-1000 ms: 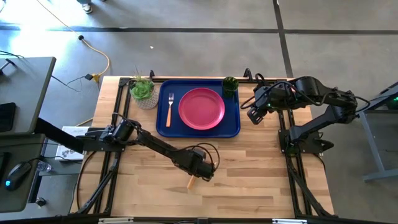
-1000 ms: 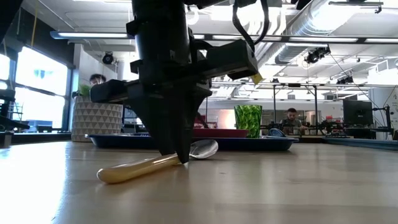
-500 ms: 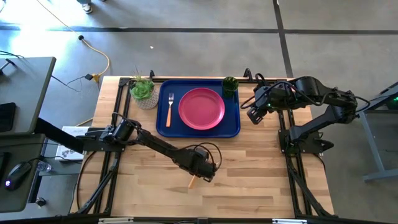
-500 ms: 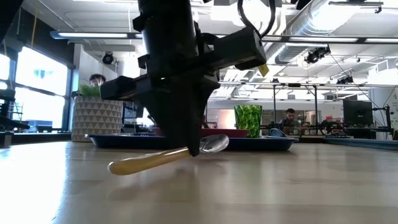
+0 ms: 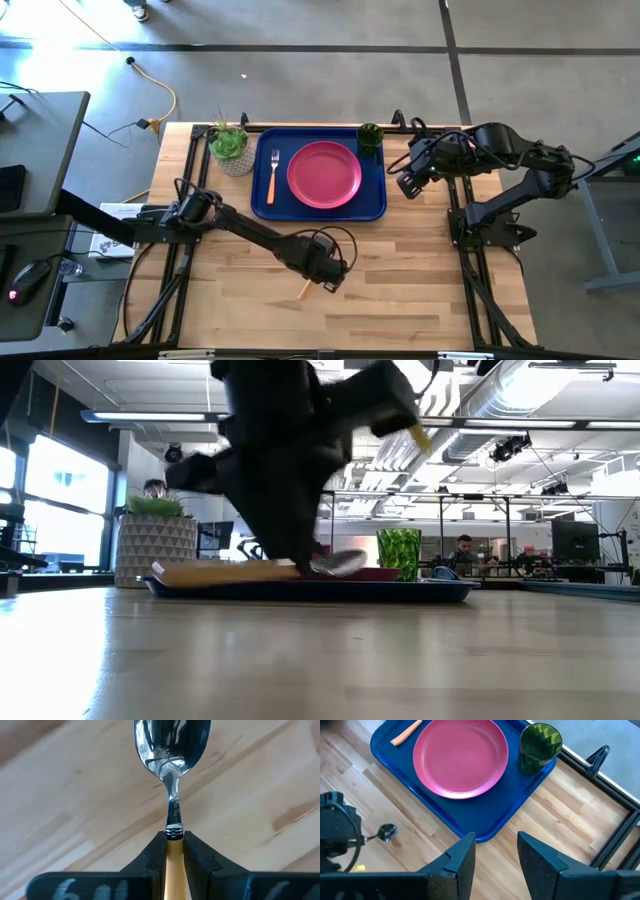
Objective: Pick and place plate/cup/fork/spoon on tray
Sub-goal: Put the orange spoon on the left of the pink plate on the blue tray
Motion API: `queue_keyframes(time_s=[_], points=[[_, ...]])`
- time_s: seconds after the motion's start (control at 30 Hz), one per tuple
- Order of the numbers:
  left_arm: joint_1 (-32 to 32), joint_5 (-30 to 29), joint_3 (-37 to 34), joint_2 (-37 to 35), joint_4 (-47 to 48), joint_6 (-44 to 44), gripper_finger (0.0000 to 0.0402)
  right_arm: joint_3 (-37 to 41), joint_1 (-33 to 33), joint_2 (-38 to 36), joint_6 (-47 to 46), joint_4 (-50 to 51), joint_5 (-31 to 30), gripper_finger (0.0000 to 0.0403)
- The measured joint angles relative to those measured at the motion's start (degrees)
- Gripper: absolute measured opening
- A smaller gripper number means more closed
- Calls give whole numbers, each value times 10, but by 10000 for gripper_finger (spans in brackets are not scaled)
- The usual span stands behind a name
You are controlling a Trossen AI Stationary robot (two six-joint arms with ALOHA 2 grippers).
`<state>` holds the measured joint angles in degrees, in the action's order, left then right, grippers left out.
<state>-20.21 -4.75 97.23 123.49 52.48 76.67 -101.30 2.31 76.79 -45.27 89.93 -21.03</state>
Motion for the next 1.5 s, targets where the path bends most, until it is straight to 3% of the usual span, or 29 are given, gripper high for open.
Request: queue_keyframes(time_s=[0.83, 1.17, 1.5], points=[[81, -101, 0, -182, 152, -87, 35, 0, 0, 0, -13, -2, 3, 138], [159, -156, 0, -248, 183, -108, 35, 0, 0, 0, -9, -2, -7, 138], [267, -169, -13, -260, 213, -114, 35, 0, -16, 0, 40, -2, -25, 138]])
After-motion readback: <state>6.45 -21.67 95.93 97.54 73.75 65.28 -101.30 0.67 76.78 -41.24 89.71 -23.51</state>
